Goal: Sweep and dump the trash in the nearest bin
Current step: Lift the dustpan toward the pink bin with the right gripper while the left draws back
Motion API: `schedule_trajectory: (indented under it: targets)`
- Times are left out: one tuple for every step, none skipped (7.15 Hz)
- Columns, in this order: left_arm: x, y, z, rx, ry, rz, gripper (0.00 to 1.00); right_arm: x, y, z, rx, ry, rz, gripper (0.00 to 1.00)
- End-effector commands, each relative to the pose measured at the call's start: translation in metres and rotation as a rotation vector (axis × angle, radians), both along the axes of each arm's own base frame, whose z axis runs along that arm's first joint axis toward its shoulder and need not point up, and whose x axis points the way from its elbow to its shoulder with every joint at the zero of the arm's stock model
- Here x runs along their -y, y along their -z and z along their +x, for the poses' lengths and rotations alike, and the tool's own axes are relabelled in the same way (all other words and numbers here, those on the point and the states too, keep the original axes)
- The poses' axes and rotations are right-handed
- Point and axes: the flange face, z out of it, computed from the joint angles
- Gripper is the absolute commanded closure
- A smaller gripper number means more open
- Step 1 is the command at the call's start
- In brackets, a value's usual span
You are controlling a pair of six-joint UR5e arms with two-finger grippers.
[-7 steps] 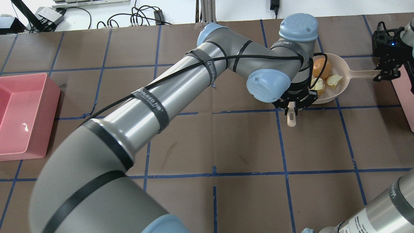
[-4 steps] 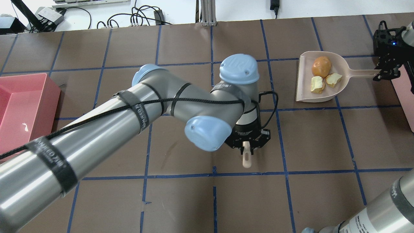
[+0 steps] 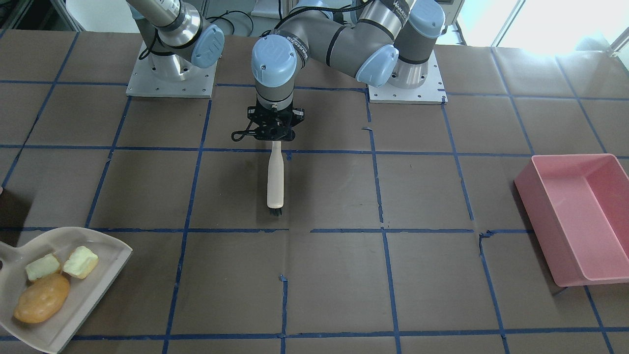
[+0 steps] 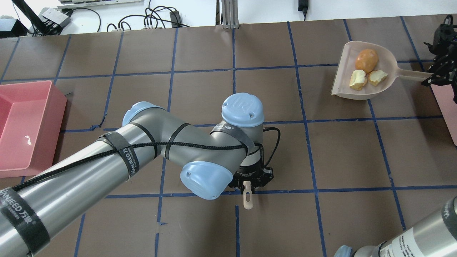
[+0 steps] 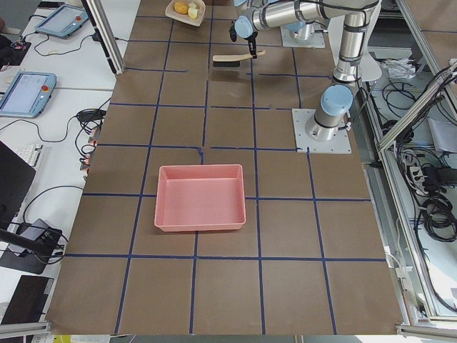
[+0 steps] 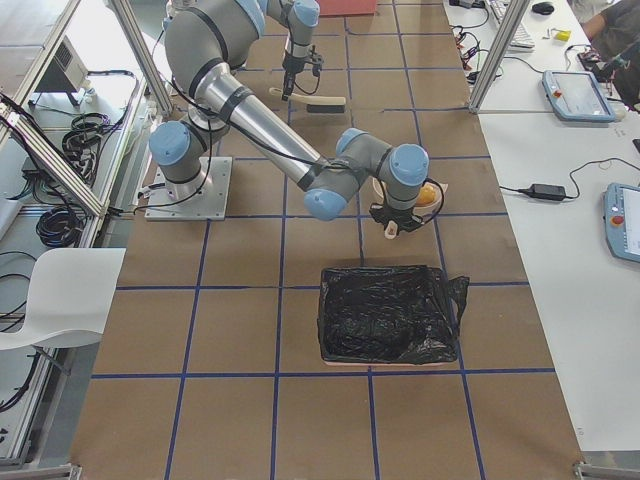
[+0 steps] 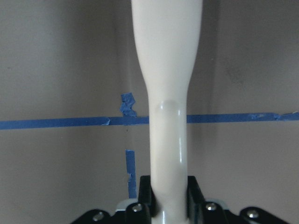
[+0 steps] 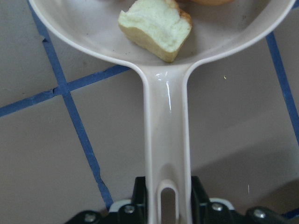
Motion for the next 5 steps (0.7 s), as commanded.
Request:
schedule_trajectory:
  targets:
    - [0.009, 0.007, 0.026, 0.013, -0.069, 0.017, 1.0, -0.028, -0.037, -0.034, 0.021, 0.187, -0.033, 1.0]
    - [0.008, 0.008, 0.027, 0.014, -0.065, 0.019, 1.0, -0.044, -0.051, -0.062, 0.018, 0.258, -0.056, 1.0]
    - [0.008, 0.008, 0.028, 0.013, -0.065, 0.018, 1.0, -0.058, -0.07, -0.094, -0.005, 0.314, -0.083, 1.0]
    - [0.008, 0.004, 0.028, 0.005, -0.064, 0.005, 1.0, -0.074, -0.089, -0.128, -0.031, 0.368, -0.112, 1.0]
    - [0.008, 0.006, 0.028, 0.005, -0.056, 0.008, 1.0, -0.094, -0.101, -0.159, -0.04, 0.421, -0.118, 1.0]
